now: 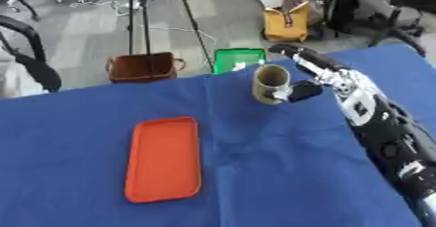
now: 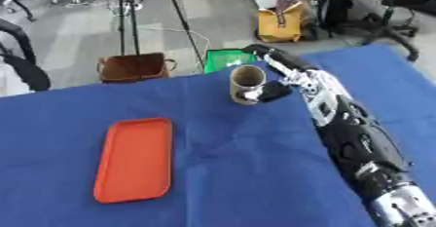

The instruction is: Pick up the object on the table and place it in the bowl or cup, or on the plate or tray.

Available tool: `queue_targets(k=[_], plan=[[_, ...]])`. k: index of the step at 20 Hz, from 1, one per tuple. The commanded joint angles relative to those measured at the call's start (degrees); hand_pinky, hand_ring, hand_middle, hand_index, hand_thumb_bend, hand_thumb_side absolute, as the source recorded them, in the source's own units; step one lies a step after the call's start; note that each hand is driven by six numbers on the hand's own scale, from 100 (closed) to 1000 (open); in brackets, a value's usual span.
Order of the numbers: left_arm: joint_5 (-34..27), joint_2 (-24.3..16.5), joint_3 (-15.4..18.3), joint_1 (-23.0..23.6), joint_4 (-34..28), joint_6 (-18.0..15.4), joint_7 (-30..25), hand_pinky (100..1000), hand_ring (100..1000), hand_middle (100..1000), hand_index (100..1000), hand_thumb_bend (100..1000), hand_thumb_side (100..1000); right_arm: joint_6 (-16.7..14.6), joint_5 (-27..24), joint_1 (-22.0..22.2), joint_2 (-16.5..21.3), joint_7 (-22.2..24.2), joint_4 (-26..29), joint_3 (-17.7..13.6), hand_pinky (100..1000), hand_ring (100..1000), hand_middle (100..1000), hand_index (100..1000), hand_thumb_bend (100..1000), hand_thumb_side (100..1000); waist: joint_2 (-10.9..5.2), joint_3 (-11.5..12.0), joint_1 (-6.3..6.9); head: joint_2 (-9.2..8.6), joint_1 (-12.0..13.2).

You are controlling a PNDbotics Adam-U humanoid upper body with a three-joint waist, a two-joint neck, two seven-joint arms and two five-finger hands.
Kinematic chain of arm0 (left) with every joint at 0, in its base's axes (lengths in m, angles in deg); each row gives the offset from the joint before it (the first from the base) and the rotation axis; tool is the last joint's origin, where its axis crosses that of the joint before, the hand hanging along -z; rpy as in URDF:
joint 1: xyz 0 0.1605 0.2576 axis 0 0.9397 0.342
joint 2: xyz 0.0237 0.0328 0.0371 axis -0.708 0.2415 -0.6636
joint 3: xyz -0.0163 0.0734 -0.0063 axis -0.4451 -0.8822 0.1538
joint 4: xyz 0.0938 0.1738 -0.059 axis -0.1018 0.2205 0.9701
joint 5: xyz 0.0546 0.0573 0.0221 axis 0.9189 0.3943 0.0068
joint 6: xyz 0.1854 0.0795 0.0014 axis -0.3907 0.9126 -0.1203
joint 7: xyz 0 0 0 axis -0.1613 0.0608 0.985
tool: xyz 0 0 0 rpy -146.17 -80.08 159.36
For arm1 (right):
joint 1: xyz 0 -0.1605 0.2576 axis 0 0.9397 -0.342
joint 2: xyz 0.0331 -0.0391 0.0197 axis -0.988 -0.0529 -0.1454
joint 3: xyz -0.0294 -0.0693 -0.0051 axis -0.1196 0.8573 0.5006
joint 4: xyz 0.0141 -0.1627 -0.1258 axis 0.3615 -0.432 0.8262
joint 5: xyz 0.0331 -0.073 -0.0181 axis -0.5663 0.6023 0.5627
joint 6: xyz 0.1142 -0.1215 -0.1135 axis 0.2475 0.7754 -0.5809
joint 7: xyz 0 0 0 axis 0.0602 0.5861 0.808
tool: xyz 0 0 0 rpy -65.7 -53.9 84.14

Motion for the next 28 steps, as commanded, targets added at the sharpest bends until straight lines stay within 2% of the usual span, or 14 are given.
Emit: queue_targets(k=[1,9,18,24,28], plan=[[0.04,-0.51,-0.06,-0.56,-1.11,-0.19,-0.38,492,849,777,888,670,495,0.30,1.72,-1.62,1.14,-0.90,0.05,-0.63,1000,1000,980,1000,557,430,-0.79,0.38,-0.14,-0.84,-0.30],[-0.06,-0.11,-0.33,-0.38,-1.11,-0.26,-0.74,489,848,777,888,666,502,0.88,1.72,-2.22,1.43,0.39,-2.41,-1.37,1000,990,965,999,549,460,-0.22,2.02,0.37,-1.55,-1.28],[-0.21,0.41,-0.71,-0.28,-1.11,-0.26,-1.22,487,849,776,887,662,508,2.11,2.43,-2.11,1.80,1.05,-5.40,-2.17,1000,987,952,997,547,469,0.21,2.46,1.20,-2.17,-2.05],[-0.26,0.48,-0.76,-0.23,-1.11,-0.27,-1.31,487,849,776,887,661,509,2.06,2.68,-2.02,1.89,0.82,-5.54,-2.28,1000,980,941,996,545,468,0.25,2.47,1.39,-2.40,-2.40],[-0.31,0.48,-0.72,-0.16,-1.11,-0.23,-1.28,487,849,776,887,660,509,1.13,1.96,-2.18,2.00,-0.33,-3.49,-2.10,1000,976,937,992,549,459,0.09,2.30,1.40,-2.38,-2.59]])
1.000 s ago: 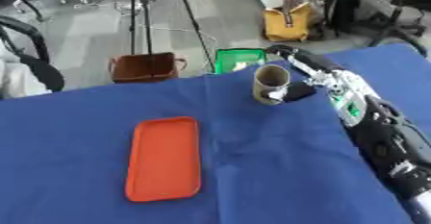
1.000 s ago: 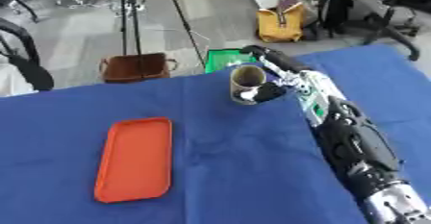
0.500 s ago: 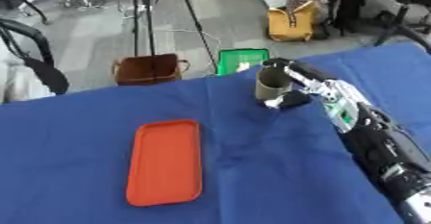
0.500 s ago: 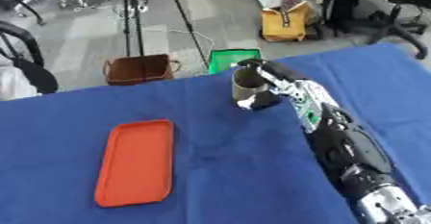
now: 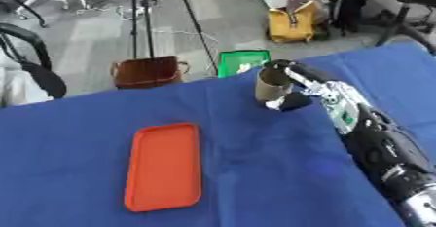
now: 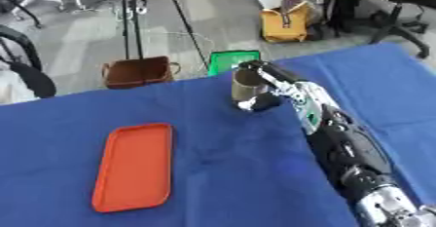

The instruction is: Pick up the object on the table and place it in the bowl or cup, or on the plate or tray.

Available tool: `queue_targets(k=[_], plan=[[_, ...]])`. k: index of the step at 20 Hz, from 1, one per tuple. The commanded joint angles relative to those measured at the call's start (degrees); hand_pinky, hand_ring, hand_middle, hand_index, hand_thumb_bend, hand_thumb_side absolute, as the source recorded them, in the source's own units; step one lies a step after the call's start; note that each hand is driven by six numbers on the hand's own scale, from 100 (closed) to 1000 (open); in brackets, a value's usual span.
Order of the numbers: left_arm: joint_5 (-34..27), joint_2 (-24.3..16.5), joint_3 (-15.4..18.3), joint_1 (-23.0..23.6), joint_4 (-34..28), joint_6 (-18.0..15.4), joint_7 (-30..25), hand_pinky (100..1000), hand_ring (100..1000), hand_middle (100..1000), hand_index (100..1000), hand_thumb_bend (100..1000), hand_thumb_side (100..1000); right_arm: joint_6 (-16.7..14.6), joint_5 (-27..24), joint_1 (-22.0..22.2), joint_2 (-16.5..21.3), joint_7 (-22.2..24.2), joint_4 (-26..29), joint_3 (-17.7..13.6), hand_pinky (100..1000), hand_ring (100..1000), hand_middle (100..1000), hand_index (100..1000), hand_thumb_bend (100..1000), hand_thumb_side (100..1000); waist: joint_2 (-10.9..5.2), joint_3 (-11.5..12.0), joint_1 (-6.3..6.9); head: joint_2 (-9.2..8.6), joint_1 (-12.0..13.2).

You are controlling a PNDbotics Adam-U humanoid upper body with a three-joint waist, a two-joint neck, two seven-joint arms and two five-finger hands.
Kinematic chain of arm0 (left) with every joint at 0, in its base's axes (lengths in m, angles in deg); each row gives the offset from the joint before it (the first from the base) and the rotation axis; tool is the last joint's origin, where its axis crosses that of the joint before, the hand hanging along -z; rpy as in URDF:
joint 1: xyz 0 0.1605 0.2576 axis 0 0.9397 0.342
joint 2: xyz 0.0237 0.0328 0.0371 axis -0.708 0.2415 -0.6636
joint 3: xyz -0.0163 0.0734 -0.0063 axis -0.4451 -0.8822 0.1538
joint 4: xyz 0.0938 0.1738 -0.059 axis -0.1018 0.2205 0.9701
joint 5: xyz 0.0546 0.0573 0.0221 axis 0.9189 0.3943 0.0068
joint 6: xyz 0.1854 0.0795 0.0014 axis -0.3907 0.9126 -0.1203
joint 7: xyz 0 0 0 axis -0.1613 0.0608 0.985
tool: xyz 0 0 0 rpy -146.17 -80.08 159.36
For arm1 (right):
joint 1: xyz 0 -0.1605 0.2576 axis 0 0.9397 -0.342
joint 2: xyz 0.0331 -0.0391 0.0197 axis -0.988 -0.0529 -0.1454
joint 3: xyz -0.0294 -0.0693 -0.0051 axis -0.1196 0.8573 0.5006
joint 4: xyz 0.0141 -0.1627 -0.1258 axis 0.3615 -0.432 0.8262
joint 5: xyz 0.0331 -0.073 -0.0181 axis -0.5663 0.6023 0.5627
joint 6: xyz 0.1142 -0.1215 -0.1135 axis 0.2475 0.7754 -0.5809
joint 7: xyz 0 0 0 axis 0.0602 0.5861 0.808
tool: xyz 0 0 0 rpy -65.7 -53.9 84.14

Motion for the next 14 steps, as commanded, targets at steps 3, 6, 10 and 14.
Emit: queue_targets(k=[3,6,10,14], plan=[[-0.32,-0.57,0.24,-0.15,-1.11,0.01,-0.13,487,849,776,887,661,508,-0.62,-0.60,-1.20,1.92,-1.12,3.23,-0.04,1000,974,934,989,548,454,-1.05,-0.09,-0.29,-0.69,-0.34],[-0.33,-0.63,0.24,-0.11,-1.11,0.05,-0.14,487,849,776,887,661,508,-0.61,-1.19,-1.60,2.16,-1.55,4.76,0.13,1000,973,933,989,549,451,-1.23,-0.12,-0.38,-0.61,-0.41],[-0.35,-0.66,0.23,-0.09,-1.11,0.03,-0.17,487,849,776,887,660,509,0.44,-0.54,-1.61,2.27,-1.56,3.73,-0.11,1000,973,933,989,549,453,-1.25,0.12,-0.39,-0.80,-0.55],[-0.35,-0.57,0.24,-0.06,-1.11,-0.06,-0.17,486,849,776,887,658,512,1.12,0.17,-0.94,2.32,-1.20,1.17,-0.54,1000,973,932,990,546,458,-1.05,0.30,-0.22,-0.86,-0.61]])
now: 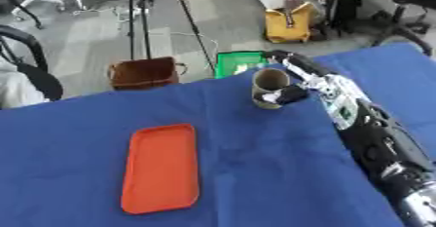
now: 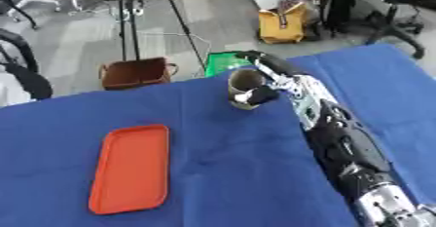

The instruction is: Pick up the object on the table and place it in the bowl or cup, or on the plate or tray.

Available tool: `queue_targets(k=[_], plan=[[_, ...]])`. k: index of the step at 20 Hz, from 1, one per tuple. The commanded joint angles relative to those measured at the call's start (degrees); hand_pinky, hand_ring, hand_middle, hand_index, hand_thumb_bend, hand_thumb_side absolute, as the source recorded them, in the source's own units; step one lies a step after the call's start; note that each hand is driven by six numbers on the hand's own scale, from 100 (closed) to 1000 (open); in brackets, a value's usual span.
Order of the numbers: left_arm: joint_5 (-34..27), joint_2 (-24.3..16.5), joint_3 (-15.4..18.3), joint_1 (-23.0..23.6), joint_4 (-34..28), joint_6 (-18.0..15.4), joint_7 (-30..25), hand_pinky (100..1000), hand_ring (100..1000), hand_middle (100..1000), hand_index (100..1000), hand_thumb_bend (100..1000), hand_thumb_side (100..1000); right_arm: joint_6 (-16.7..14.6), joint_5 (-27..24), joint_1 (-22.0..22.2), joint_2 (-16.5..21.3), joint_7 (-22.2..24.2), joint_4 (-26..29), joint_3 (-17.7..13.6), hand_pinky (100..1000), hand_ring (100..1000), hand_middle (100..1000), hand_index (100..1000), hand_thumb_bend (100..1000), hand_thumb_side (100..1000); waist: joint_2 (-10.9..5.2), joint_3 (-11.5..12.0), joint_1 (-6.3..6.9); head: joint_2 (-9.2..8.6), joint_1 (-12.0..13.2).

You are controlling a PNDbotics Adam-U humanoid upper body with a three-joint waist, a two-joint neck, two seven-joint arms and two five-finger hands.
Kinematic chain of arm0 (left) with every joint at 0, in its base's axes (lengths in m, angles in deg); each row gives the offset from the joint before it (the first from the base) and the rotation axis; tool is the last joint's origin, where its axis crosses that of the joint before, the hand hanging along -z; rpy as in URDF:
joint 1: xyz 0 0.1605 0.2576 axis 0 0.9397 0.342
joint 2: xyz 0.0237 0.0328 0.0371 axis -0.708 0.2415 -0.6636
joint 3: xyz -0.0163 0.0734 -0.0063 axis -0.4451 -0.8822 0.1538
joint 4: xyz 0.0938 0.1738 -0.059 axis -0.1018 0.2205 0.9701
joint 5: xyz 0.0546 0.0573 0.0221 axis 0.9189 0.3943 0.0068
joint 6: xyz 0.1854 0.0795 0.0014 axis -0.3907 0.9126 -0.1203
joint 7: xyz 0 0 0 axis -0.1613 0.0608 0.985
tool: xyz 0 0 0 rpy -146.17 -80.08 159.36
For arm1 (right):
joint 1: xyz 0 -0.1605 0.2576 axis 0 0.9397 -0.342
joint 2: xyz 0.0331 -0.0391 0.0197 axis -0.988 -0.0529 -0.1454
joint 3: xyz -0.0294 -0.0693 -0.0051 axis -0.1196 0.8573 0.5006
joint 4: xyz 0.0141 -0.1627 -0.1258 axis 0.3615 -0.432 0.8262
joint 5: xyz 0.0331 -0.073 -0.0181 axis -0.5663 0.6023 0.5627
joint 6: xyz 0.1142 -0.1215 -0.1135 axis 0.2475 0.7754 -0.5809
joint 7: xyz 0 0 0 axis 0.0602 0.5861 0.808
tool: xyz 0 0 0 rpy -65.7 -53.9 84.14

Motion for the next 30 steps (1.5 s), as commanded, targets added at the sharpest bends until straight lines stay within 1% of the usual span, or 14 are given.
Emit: queue_targets(k=[1,13,15,16,17,18,19,20,21,22,23,24,29,30], plan=[[-0.21,-0.73,0.24,-0.26,-1.11,-0.08,-0.16,486,849,776,887,658,512,0.40,0.60,-0.85,1.80,0.08,-1.11,-0.61,1000,973,932,990,546,458,-1.00,0.17,-0.20,-0.57,-0.18],[-0.31,-0.74,0.11,-0.31,-1.11,-0.15,-0.35,486,850,776,888,659,510,-0.17,0.71,-0.61,1.55,0.37,-1.88,-0.59,1000,968,926,989,543,456,-1.11,0.43,-0.20,-0.77,-0.38],[-0.34,-0.84,0.13,-0.30,-1.11,-0.18,-0.33,487,850,776,888,659,508,-0.09,0.72,-0.59,1.46,0.28,-1.84,-0.59,1000,948,917,989,542,450,-1.28,0.67,-0.25,-0.90,-0.53],[-0.37,-0.87,0.13,-0.31,-1.11,-0.19,-0.32,487,850,776,888,659,509,-0.04,0.71,-0.59,1.41,0.23,-1.81,-0.58,1000,911,899,983,542,444,-1.34,0.75,-0.28,-0.96,-0.57],[-0.40,-0.88,0.12,-0.32,-1.11,-0.18,-0.32,487,850,776,888,659,509,0.03,0.71,-0.58,1.37,0.15,-1.78,-0.56,1000,911,899,983,542,444,-1.37,0.79,-0.30,-1.00,-0.59],[-0.42,-0.88,0.11,-0.34,-1.11,-0.17,-0.33,487,850,776,888,657,511,0.05,0.68,-0.59,1.31,-0.13,-1.61,-0.58,887,793,824,936,540,403,-1.40,0.81,-0.33,-1.07,-0.59],[-0.43,-0.88,0.10,-0.35,-1.11,-0.16,-0.34,487,850,776,888,657,511,0.11,0.69,-0.56,1.26,-0.50,-1.44,-0.57,887,793,824,936,540,403,-1.41,0.83,-0.34,-1.11,-0.59],[-0.43,-0.89,0.10,-0.35,-1.11,-0.15,-0.35,487,850,776,888,658,511,0.21,0.78,-0.51,1.25,-0.80,-1.36,-0.52,837,718,796,913,532,364,-1.43,0.84,-0.37,-1.12,-0.59],[-0.43,-0.90,0.10,-0.35,-1.11,-0.14,-0.35,487,850,776,888,658,511,0.33,0.94,-0.47,1.24,-1.05,-1.32,-0.46,837,718,796,913,532,364,-1.45,0.85,-0.39,-1.12,-0.59],[-0.43,-0.92,0.12,-0.36,-1.11,-0.14,-0.33,487,850,776,888,658,510,0.45,1.10,-0.44,1.25,-1.39,-1.24,-0.45,784,600,765,893,484,292,-1.48,0.85,-0.43,-1.14,-0.59],[-0.43,-0.93,0.14,-0.37,-1.11,-0.13,-0.30,487,850,776,888,658,510,0.62,1.33,-0.40,1.26,-1.84,-1.13,-0.43,784,600,765,893,484,292,-1.50,0.83,-0.47,-1.16,-0.60],[-0.44,-0.93,0.14,-0.39,-1.11,-0.12,-0.29,487,850,776,888,656,512,0.75,1.56,-0.37,1.25,-2.27,-1.04,-0.39,748,542,755,888,450,243,-1.51,0.79,-0.51,-1.16,-0.61],[-0.47,-0.94,0.16,-0.47,-1.11,-0.05,-0.27,487,850,776,888,656,511,0.96,2.14,-0.18,1.18,-4.42,-0.26,-0.24,731,506,745,879,402,181,-1.59,0.41,-0.64,-1.16,-0.59],[-0.49,-0.96,0.16,-0.50,-1.11,-0.03,-0.25,487,851,776,888,656,510,0.54,2.00,-0.31,1.09,-4.72,0.54,0.05,726,498,742,873,367,142,-1.67,0.23,-0.70,-1.10,-0.62]])
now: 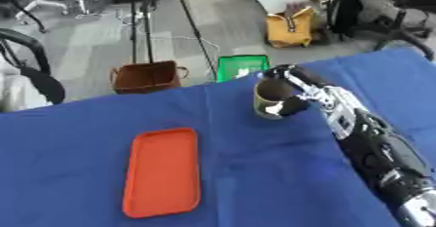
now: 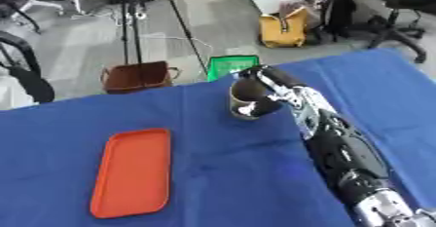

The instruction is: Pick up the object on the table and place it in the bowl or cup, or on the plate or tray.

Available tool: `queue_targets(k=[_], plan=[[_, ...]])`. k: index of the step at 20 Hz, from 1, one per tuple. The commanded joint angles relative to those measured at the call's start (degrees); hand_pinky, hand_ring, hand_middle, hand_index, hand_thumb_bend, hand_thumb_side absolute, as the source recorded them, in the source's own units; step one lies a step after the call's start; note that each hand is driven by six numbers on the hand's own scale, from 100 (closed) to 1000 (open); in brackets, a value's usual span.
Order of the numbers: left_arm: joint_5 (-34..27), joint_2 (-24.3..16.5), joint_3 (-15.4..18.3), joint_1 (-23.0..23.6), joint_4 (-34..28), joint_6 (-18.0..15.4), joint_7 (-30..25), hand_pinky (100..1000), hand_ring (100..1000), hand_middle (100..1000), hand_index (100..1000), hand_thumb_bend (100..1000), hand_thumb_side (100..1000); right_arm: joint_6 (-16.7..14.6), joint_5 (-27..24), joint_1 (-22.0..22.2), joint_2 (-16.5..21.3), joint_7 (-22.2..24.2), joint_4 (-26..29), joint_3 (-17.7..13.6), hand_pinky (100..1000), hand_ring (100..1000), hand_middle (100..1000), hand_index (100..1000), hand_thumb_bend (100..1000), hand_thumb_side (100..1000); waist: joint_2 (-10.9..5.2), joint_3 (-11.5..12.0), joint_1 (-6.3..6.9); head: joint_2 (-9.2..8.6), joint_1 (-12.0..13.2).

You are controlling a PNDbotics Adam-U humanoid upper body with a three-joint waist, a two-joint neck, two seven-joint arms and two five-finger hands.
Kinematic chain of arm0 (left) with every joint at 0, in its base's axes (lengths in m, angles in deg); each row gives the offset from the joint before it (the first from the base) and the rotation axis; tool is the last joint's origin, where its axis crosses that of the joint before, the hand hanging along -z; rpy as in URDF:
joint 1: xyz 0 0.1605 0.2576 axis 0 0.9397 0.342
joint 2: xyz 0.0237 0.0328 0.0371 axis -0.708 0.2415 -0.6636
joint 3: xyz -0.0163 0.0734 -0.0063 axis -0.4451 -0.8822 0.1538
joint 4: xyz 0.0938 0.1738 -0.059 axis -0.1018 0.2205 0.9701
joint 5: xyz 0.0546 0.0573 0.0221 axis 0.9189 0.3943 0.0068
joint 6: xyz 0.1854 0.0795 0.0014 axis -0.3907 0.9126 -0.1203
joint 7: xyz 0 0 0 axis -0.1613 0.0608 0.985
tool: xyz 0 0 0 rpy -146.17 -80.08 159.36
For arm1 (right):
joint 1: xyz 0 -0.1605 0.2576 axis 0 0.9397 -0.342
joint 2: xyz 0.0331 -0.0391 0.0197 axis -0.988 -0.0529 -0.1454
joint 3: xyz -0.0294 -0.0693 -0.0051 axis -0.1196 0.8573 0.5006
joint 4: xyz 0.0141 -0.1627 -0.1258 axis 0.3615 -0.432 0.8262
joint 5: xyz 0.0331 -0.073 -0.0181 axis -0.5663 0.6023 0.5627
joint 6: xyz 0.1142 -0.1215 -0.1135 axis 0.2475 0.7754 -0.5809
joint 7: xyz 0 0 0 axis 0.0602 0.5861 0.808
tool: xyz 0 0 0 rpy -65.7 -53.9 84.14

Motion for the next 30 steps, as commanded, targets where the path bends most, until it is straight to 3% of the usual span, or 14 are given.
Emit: queue_targets(k=[1,5,9,17,27,28,29,30], plan=[[-0.26,-1.20,0.20,-0.52,-1.11,0.09,-0.01,487,851,776,888,656,510,-0.82,0.04,-0.93,0.94,-1.13,3.43,0.68,726,498,742,873,367,142,-1.60,-0.38,-0.43,-0.50,-0.08],[-0.37,-1.38,0.18,-0.68,-1.11,0.32,0.00,489,851,777,888,657,506,-3.09,-1.83,-1.43,-0.26,-0.31,9.66,3.36,717,498,746,882,364,129,-2.28,-1.23,-0.98,0.06,-0.05],[-0.53,-1.61,0.13,-0.81,-1.11,0.44,-0.05,491,851,778,888,660,501,-3.58,-2.72,-1.74,-1.88,1.65,12.33,5.14,712,497,749,883,364,121,-2.88,-1.33,-1.45,0.42,-0.22],[-1.26,-2.19,-0.15,-1.35,-1.11,0.68,-0.36,495,851,777,889,665,491,-5.80,-1.49,-2.65,-8.28,4.67,11.33,7.29,711,497,747,881,367,117,-3.98,0.05,-2.90,0.36,-0.96],[-1.63,-2.36,-0.21,-1.82,-1.11,0.79,-0.54,496,851,777,889,669,486,-7.94,0.67,-2.42,-14.13,6.33,10.01,8.75,713,500,746,881,375,127,-4.17,0.77,-3.54,0.29,-1.23],[-1.64,-2.36,-0.21,-1.82,-1.11,0.79,-0.54,497,852,778,889,654,561,-8.07,0.84,-2.36,-14.38,6.41,9.89,8.76,714,502,746,881,849,112,-4.18,0.76,-3.54,0.29,-1.19],[-1.65,-2.36,-0.26,-1.89,-1.11,0.75,-0.58,496,852,777,889,670,484,-8.34,1.02,-1.90,-15.19,6.79,9.58,8.98,715,503,746,880,373,129,-4.18,0.66,-3.43,0.25,-1.19],[-1.67,-2.35,-0.29,-1.90,-1.11,0.73,-0.63,496,852,777,889,670,484,-8.45,1.28,-1.56,-15.84,7.04,9.36,9.06,715,503,746,880,373,129,-4.20,0.57,-3.36,0.24,-1.19]])
